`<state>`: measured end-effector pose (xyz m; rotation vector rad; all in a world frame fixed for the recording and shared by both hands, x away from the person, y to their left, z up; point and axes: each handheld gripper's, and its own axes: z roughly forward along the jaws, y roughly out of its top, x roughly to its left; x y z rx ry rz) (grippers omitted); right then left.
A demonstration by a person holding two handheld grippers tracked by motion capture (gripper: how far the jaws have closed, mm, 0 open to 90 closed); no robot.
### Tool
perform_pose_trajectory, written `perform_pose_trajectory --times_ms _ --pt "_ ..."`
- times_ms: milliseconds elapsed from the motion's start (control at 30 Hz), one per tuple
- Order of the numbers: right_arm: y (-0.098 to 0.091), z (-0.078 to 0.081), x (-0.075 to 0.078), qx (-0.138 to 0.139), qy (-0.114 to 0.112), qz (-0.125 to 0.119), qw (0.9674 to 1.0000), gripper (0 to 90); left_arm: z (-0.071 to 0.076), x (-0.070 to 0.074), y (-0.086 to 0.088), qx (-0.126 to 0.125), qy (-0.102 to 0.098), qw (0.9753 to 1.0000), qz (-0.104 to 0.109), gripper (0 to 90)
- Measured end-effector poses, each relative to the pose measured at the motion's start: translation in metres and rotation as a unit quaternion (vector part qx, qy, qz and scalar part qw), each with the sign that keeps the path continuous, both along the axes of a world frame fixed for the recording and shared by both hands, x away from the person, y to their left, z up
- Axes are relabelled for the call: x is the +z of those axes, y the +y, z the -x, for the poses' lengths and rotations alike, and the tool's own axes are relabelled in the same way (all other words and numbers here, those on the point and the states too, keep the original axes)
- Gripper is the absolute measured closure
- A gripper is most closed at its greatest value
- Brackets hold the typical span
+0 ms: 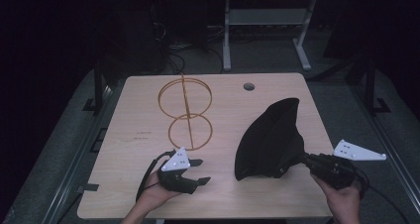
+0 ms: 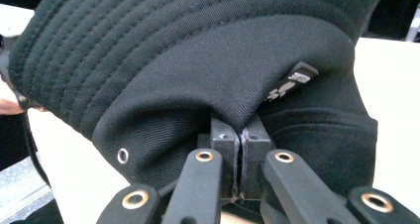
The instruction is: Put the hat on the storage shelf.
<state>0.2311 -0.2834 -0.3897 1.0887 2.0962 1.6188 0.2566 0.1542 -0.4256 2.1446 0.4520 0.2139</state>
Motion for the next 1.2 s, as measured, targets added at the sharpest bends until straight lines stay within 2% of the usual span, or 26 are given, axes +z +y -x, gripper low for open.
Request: perform_pose_trajectory --times_ms 233,433,833,1200 --pt "0.011 -0.009 0.028 0.006 -0.026 0.020 0.9994 87.8 0.002 -0.005 0.004 0.006 -0.010 0.9999 -0.009 37.2" --pt "0.024 -0.018 0.053 0.022 -0.047 0.026 0.9983 87.8 0.002 -0.005 0.008 0.020 -0.011 0.9997 0.000 36.9" --pt "0.041 -0.040 0.084 0.040 -0.061 -0.002 0.9973 87.8 -0.002 -0.008 0.016 0.032 -0.011 0.9994 0.006 36.5" --pt "0.056 -0.054 0.110 0.055 -0.073 -0.009 0.9957 87.9 -0.003 -0.009 0.017 0.039 -0.014 0.9991 0.005 36.4"
